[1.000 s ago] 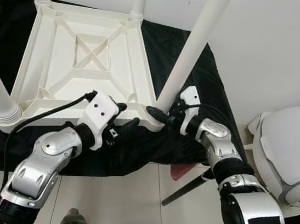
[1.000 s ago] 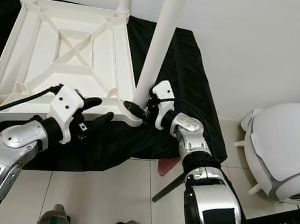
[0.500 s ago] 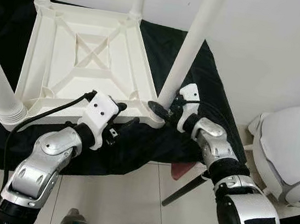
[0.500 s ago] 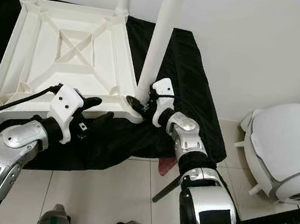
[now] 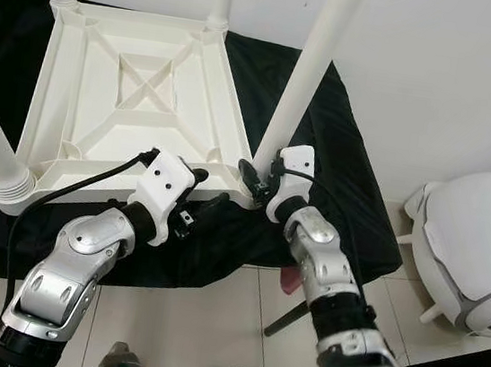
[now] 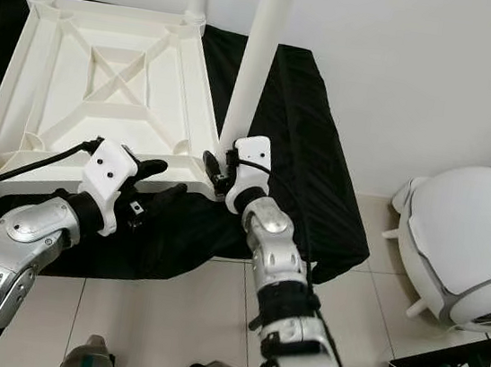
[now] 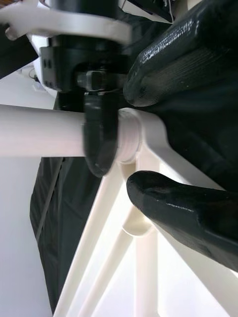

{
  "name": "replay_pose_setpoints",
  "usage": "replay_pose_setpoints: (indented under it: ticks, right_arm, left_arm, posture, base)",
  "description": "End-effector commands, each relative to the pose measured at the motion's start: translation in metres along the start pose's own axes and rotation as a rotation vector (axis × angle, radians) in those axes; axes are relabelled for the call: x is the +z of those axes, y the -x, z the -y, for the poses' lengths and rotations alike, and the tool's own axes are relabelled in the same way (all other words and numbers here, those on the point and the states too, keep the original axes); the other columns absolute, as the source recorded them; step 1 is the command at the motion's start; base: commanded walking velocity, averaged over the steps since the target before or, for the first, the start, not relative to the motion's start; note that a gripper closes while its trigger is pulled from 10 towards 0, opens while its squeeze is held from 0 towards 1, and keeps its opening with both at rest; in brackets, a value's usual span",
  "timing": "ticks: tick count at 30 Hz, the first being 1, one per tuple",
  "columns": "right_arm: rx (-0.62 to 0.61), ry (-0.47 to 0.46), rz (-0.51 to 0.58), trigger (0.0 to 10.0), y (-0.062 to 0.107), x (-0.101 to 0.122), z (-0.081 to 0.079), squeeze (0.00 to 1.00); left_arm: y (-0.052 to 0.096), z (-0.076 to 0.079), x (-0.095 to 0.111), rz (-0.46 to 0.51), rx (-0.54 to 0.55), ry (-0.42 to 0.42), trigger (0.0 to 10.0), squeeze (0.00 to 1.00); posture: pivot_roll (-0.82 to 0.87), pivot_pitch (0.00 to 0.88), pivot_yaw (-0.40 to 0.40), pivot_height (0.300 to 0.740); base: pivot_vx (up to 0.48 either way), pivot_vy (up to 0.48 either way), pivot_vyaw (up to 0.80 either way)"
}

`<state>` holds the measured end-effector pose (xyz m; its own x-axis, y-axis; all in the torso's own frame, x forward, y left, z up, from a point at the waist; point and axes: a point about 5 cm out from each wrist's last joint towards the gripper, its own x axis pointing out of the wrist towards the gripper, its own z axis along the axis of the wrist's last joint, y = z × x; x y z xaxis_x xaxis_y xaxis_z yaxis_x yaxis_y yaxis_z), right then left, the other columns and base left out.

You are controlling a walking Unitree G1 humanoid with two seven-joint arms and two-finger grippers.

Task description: Building children table

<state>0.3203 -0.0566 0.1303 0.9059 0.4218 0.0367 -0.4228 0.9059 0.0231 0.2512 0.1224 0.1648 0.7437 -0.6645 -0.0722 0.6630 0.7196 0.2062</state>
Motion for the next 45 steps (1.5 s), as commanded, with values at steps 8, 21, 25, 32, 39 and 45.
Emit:
replay_pose_setpoints:
  ticks: [8,21,25,32,39,45]
  right_arm:
    - [-0.065,0.015,-0.021,10.0,0.006,0.01,0.007,0.0]
    - [0.127,0.003,-0.005,10.0,0.006,0.02,0.031,1.0]
    - [0.24,0.041,-0.008,10.0,0.007,0.022,0.042,0.24]
    - [0.357,0.119,-0.014,10.0,0.004,0.02,0.055,0.0]
    - [0.456,0.125,-0.023,10.0,-0.011,0.016,0.051,0.0]
    - [0.517,0.125,-0.034,10.0,-0.018,0.013,0.043,0.0]
  left_arm:
    - [-0.001,0.003,0.001,0.001,-0.006,0.005,10.0,0.0]
    - [-0.001,0.003,0.002,0.003,-0.011,0.001,10.0,0.0]
    - [-0.001,0.003,0.002,0.003,-0.014,0.002,10.0,0.0]
    - [-0.002,0.003,0.002,0.003,-0.018,0.001,10.0,0.0]
    - [-0.004,0.001,0.004,0.01,-0.025,-0.006,10.0,0.0]
    - [-0.004,0.0,0.005,0.011,-0.024,-0.011,10.0,0.0]
  posture:
    - [0.07,0.015,-0.109,0.74]
    - [0.06,0.014,-0.104,0.74]
    - [0.06,0.014,-0.102,0.74]
    - [0.06,0.009,-0.102,0.74]
    - [0.07,0.0,-0.091,0.74]
    - [0.08,0.0,-0.088,0.74]
  base:
    - [0.0,0.0,0.0]
    - [0.0,0.0,0.0]
    - [0.0,0.0,0.0]
    - [0.0,0.0,0.0]
    - [0.0,0.0,0.0]
    - [0.0,0.0,0.0]
